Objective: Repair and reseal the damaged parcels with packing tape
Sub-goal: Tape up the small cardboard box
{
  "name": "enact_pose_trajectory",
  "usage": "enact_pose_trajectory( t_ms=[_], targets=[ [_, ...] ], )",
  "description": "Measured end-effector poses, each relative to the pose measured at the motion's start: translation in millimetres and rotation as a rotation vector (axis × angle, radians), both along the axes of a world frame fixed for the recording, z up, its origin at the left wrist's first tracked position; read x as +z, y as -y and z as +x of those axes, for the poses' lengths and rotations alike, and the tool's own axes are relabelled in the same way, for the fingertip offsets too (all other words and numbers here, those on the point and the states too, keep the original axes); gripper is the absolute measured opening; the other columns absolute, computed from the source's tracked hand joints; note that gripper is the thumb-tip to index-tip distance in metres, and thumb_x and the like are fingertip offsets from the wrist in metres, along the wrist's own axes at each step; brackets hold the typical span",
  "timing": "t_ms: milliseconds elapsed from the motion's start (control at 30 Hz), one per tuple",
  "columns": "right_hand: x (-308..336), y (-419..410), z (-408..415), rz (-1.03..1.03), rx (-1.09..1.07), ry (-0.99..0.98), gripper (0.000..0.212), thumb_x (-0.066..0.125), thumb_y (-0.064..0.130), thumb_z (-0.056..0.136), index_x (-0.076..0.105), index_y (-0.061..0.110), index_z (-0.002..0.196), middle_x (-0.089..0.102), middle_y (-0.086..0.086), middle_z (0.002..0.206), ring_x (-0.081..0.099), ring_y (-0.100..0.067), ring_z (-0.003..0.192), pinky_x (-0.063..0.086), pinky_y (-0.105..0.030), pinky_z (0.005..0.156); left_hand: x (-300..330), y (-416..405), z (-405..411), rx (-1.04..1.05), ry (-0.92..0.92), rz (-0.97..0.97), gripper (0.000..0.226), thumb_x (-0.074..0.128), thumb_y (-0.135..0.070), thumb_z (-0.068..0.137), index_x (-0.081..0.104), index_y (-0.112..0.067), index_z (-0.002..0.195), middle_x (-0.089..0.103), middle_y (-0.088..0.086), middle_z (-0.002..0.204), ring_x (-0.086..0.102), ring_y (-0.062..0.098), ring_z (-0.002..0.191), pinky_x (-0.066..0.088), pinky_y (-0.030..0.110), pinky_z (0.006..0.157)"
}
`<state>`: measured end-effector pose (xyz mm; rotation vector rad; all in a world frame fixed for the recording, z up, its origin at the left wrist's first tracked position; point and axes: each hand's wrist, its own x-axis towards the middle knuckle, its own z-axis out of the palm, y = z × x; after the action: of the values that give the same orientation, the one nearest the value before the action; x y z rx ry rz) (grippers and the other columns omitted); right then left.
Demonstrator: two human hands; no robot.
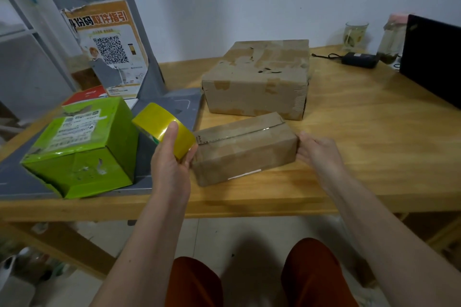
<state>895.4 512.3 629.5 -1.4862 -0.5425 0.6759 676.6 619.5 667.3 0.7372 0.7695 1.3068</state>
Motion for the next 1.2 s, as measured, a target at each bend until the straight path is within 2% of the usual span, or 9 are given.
enact_pose_trajectory(
  t_ms=[67,167,367,733,867,967,1033,1100,1200],
  targets=[
    [-1.7,4.8,-3.0,0.008,0.086,0.056,0.027,0.052,0.017,0.097,0.063,0.016,0.122,0.067,0.008,0.112,0.060,-0.007,0.109,0.048,-0.024,0.093,2.5,-1.8,-2.6,0.022,-0.002,0.002,0.021,0.067,-0.036,0.089,0.059,-0.028,0.106,0.059,-0.001,0.126,0.058,0.013,0.115,0.053,0.033,0.094],
    [-0.3,7.2,-8.8,0.021,0.032,0.124,0.031,0.062,0.005,0.090,0.066,0.019,0.117,0.066,0.020,0.093,0.059,0.010,0.087,0.048,-0.008,0.070,8.2,-2.8,-3.3,0.022,-0.012,0.021,0.021,0.067,-0.037,0.088,0.056,-0.029,0.105,0.059,-0.004,0.124,0.057,0.012,0.113,0.053,0.031,0.092],
    [8.4,4.5,-15.1,0.017,-0.158,0.089,0.012,0.076,0.007,0.078,0.071,0.013,0.087,0.069,0.003,0.085,0.064,-0.007,0.078,0.053,-0.019,0.073,13.4,-3.3,-6.2,-0.015,-0.056,0.044,0.017,0.067,-0.033,0.089,0.057,-0.030,0.102,0.060,-0.007,0.116,0.058,0.010,0.108,0.053,0.033,0.091],
    [-0.5,-0.2,-19.6,-0.044,-0.236,0.106,0.018,0.079,0.011,0.076,0.068,0.019,0.063,0.070,0.001,0.073,0.069,-0.026,0.079,0.056,-0.038,0.084,10.9,-0.6,-9.6,0.035,-0.015,0.000,0.020,0.070,-0.031,0.088,0.057,-0.029,0.103,0.060,-0.006,0.117,0.058,0.012,0.110,0.054,0.034,0.089],
    [0.1,-5.4,-29.3,-0.029,-0.246,0.102,0.010,0.065,0.009,0.088,0.072,0.012,0.094,0.067,0.008,0.086,0.066,-0.019,0.093,0.053,-0.033,0.091,10.4,5.1,-8.7,0.053,-0.015,-0.027,0.019,0.071,-0.031,0.087,0.057,-0.029,0.099,0.061,-0.005,0.114,0.059,0.013,0.107,0.055,0.033,0.086],
    [4.2,-11.0,-40.9,-0.036,-0.145,0.185,0.033,0.058,0.025,0.093,0.059,0.010,0.123,0.061,0.007,0.102,0.057,-0.014,0.105,0.045,-0.027,0.090,6.2,12.2,-10.2,0.011,-0.025,-0.023,0.019,0.070,-0.032,0.087,0.060,-0.027,0.102,0.061,-0.003,0.119,0.059,0.014,0.111,0.055,0.033,0.083],
    [5.6,-16.6,-44.5,-0.046,-0.108,0.163,0.057,0.059,0.039,0.090,0.042,0.015,0.139,0.054,0.002,0.126,0.050,-0.015,0.118,0.043,-0.035,0.100,2.6,17.7,-13.2,-0.037,-0.037,-0.001,0.021,0.070,-0.033,0.087,0.062,-0.027,0.105,0.062,-0.002,0.121,0.060,0.015,0.112,0.056,0.034,0.085],
    [7.8,-23.3,-44.7,-0.078,-0.129,0.147,0.072,0.062,0.048,0.085,0.031,0.021,0.145,0.043,-0.001,0.140,0.041,-0.020,0.129,0.040,-0.044,0.107,1.5,20.9,-17.2,-0.066,-0.027,0.001,0.019,0.069,-0.033,0.087,0.064,-0.027,0.104,0.064,-0.002,0.118,0.062,0.015,0.110,0.056,0.036,0.087],
    [10.4,-29.5,-44.0,-0.084,-0.162,0.127,0.066,0.065,0.035,0.087,0.032,0.021,0.143,0.042,-0.003,0.139,0.042,-0.021,0.127,0.040,-0.041,0.106,5.6,16.4,-23.9,-0.050,0.017,-0.011,0.014,0.069,-0.032,0.087,0.066,-0.025,0.099,0.068,-0.003,0.108,0.064,0.015,0.106,0.055,0.035,0.086]
  ],
)
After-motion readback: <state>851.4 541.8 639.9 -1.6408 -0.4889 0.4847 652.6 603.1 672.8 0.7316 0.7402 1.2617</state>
